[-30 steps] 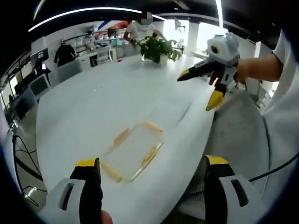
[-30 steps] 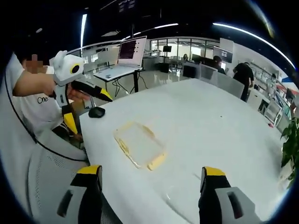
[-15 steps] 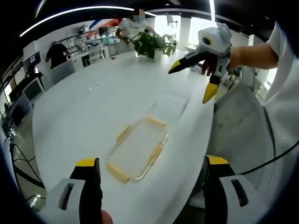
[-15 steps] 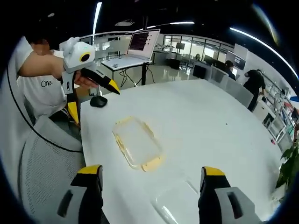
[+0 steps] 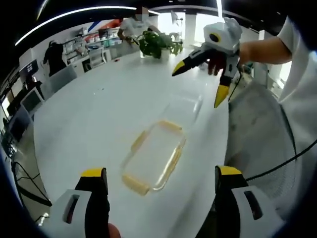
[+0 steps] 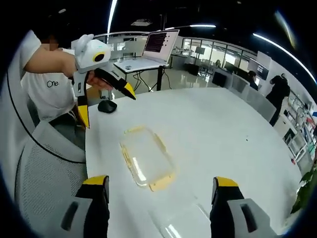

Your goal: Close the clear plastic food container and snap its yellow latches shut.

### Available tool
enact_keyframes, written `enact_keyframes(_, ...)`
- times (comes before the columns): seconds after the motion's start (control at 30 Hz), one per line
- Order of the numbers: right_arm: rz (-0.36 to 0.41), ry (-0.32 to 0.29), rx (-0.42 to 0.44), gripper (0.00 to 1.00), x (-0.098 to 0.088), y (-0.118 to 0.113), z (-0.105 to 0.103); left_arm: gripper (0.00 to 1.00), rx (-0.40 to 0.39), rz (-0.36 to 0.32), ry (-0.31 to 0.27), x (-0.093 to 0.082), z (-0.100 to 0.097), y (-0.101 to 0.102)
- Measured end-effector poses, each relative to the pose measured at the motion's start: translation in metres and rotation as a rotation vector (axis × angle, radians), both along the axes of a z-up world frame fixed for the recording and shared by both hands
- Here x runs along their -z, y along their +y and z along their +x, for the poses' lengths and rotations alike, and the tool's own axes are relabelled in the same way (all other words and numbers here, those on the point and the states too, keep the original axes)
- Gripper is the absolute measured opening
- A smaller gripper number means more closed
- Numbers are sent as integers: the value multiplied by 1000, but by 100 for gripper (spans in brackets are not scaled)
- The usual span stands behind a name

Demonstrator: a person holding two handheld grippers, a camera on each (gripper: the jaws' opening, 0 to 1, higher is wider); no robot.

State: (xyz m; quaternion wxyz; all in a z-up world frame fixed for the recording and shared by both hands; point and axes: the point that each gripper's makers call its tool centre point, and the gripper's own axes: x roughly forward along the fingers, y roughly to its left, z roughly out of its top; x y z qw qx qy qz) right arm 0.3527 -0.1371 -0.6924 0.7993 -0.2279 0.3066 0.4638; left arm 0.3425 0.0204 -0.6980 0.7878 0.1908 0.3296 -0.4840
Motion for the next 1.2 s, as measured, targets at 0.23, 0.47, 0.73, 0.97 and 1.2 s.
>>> enact_keyframes(0.23,-23,8,-36,84,9,3,3,89,32,26,-6,6,7,1)
enact_keyframes(0.47,-52,20,-92,81,18,7,1,88,80,49,-5,15,9,1)
enact_keyframes(0.73,-81,11,-146,79,27,14,7,86,112,83,4,28,14,7)
enact_keyframes(0.97,-102,30,-188,76,38,21,9,84,130,69,20,34,19,9)
enact_keyframes(1.2,-108,34,-206,74,43,23,15,82,166,96,28,44,22,14)
